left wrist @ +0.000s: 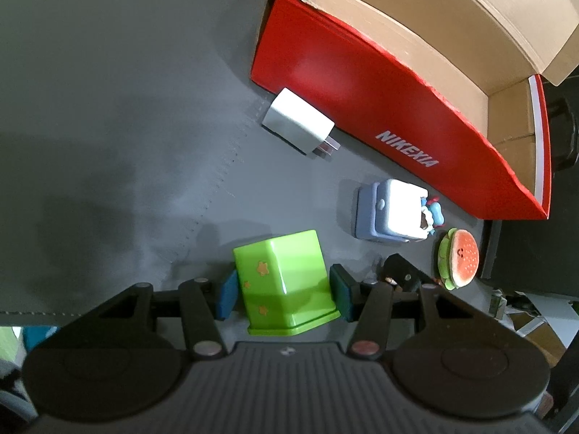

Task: Organize objects
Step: 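Close the left tool on the green block while the right tool grasps the doll, then carry the green block and the doll up and over into the shoebox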

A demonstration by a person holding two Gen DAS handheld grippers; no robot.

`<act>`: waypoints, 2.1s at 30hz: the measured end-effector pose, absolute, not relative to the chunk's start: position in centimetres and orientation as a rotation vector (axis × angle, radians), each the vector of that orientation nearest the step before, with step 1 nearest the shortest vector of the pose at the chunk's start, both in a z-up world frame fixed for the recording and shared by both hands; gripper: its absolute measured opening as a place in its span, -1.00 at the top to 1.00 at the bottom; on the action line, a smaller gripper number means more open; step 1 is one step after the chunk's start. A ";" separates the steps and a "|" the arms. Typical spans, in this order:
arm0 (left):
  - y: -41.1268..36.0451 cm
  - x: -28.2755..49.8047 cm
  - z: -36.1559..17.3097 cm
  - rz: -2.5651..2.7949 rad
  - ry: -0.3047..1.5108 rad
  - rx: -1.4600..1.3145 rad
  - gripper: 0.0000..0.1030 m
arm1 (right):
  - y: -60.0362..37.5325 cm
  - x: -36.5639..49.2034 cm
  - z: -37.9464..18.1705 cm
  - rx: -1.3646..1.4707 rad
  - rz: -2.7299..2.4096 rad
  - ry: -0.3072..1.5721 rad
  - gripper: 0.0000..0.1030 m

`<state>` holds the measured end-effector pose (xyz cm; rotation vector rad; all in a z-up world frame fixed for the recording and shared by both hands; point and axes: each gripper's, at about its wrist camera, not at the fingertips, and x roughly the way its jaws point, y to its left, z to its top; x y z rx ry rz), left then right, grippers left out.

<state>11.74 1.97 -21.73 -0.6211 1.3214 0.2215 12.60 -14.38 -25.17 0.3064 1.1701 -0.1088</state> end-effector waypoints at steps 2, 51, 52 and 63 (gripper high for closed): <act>2.1 11.7 -21.5 0.222 1.315 -0.608 -0.01 | -14.5 12.4 -25.2 0.312 -0.096 1.172 0.13; 1.0 12.1 -9.9 0.010 1.022 -0.115 -0.01 | -16.1 12.2 -14.5 0.267 0.085 0.959 0.14; 1.0 12.1 -9.6 0.009 1.015 -0.112 -0.01 | -16.2 12.2 -14.2 0.262 0.084 0.953 0.14; 1.6 12.8 -7.5 -0.017 0.961 -0.091 -0.01 | -17.0 12.6 -11.4 0.235 0.073 0.904 0.14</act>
